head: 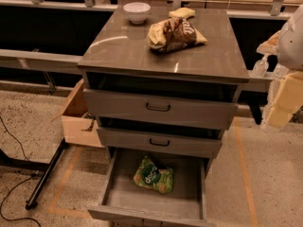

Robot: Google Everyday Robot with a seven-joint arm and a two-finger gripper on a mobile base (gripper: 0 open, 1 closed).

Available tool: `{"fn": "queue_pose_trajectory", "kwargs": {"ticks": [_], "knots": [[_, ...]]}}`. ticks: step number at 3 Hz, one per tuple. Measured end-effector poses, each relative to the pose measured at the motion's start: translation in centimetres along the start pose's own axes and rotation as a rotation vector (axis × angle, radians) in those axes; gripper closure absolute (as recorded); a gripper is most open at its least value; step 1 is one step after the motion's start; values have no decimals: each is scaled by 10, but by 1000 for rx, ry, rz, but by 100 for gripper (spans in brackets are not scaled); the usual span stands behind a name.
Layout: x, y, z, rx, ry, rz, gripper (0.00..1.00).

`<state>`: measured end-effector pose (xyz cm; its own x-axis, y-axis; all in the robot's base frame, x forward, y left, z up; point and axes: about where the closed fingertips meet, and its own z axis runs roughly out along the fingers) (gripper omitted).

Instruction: Pick green rice chip bag from bottom drawer and place on counter

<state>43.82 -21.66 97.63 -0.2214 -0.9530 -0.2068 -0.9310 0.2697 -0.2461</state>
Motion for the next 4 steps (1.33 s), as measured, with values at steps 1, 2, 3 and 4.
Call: {"fn": "queue_pose_trajectory", "kwargs": {"ticks": [1,2,3,4], "knots": [[0,0,0,0,0,0,0],[3,3,25,-46,-51,33,0],[-1,14,63,-61,-146,36,0],[-4,33,105,-26,-206,-13,0]]}}
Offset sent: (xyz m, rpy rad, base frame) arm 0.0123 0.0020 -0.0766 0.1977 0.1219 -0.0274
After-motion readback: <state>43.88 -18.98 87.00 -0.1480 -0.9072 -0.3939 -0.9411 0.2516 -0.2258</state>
